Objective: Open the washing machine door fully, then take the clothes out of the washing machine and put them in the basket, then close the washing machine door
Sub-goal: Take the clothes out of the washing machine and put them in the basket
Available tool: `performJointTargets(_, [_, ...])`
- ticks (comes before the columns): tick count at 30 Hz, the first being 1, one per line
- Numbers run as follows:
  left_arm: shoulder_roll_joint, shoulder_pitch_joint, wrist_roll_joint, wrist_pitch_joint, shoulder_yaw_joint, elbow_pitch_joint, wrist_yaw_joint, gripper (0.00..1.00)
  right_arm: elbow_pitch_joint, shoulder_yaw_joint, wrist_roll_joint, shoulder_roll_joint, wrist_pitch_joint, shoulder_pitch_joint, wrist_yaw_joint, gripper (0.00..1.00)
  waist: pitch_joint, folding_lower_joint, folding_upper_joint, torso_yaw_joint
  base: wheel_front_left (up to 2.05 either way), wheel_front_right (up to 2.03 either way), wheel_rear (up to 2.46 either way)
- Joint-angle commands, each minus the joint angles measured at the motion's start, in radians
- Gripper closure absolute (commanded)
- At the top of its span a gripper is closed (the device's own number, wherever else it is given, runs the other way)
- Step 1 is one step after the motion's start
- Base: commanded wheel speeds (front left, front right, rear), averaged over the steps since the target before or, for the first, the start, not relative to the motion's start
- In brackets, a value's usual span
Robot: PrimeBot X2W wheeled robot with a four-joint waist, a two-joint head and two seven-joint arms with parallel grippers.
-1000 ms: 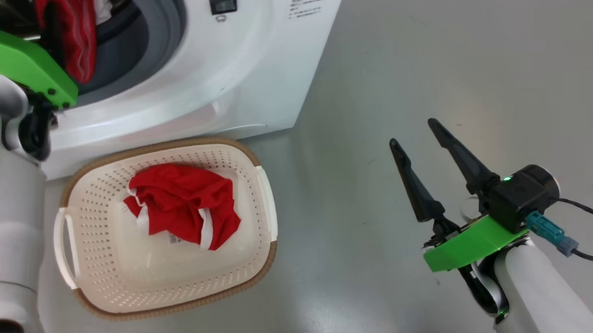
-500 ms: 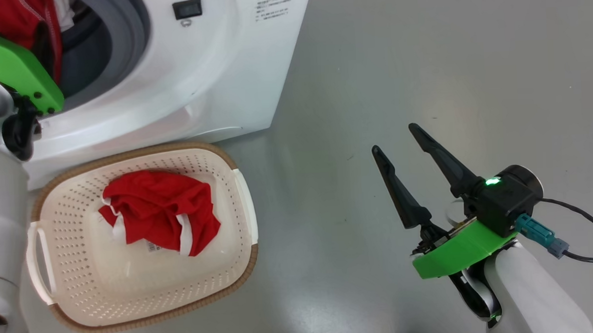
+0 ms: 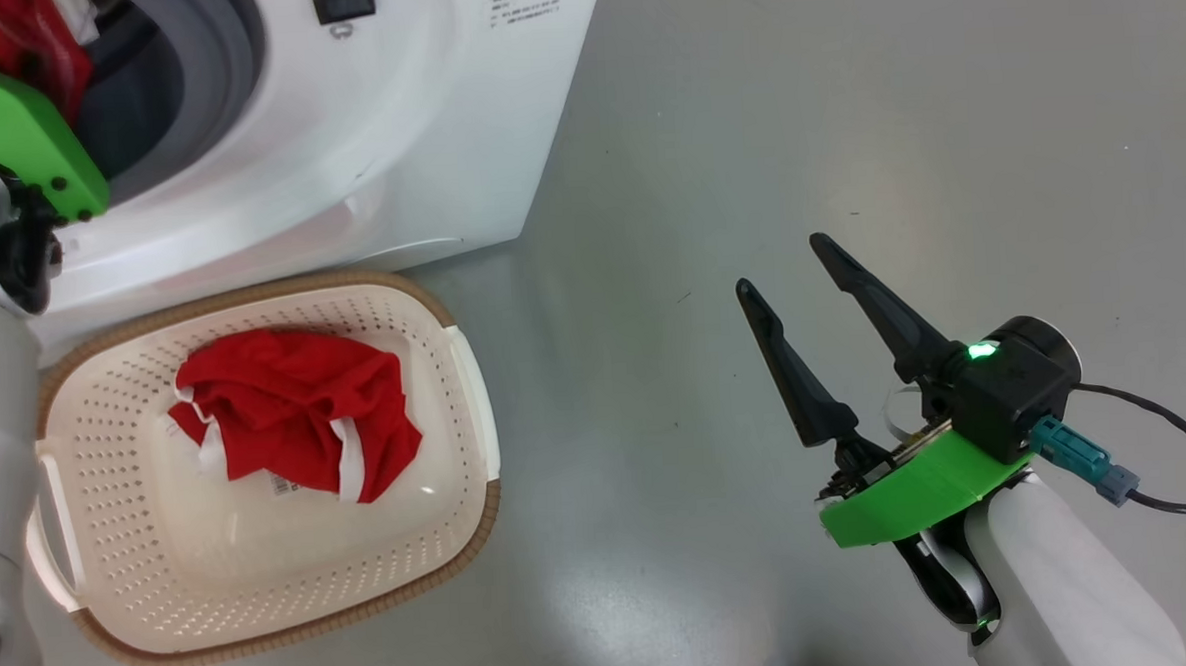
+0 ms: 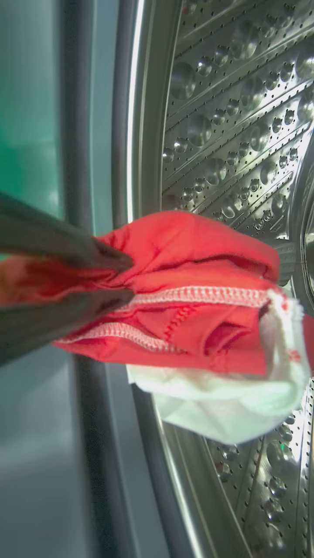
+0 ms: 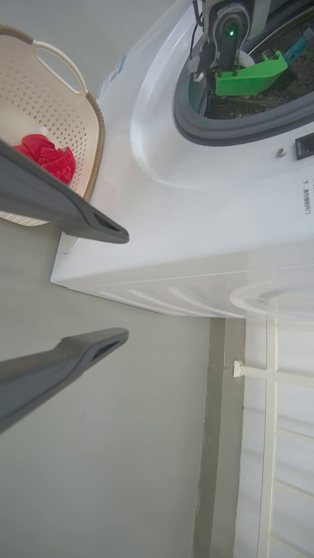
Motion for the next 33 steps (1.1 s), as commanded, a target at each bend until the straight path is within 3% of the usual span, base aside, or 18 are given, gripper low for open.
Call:
performJointTargets(1, [0.044,-0.019,0.007,-0.012,0.004,-0.01,0.008,1.0,-0.019,0.014,0.008,0.001,-0.006,-0.003,0.006,0.0,0.002,0.0,0.0,0.002,0.0,0.0,0.0])
performJointTargets(8, [0.043,-0.02,0.02,-0.117,-0.013,-0.028,0.008,1.0,-0.014,0.006,0.008,0.002,-0.006,-0.008,0.006,0.0,0.005,0.0,0.0,0.016,0.0,0.0,0.0])
performJointTargets(18, [0.023,0.03,0.0,-0.301,-0.009,-0.041,-0.027,1.0,-0.005,0.0,0.005,0.001,-0.006,-0.007,0.006,0.0,-0.022,0.0,0.0,0.048,0.0,0.0,0.0])
performJointTargets(28, [0.016,0.121,-0.013,-0.361,0.002,-0.098,-0.048,1.0,0.0,-0.009,0.004,-0.013,-0.006,0.005,0.006,0.0,-0.078,0.0,0.0,0.091,0.0,0.0,0.0])
performJointTargets(33, [0.021,0.18,-0.014,-0.363,0.027,-0.195,-0.048,1.0,0.005,-0.014,0.002,-0.015,-0.006,0.016,0.006,0.0,-0.11,0.0,0.0,0.11,0.0,0.0,0.0])
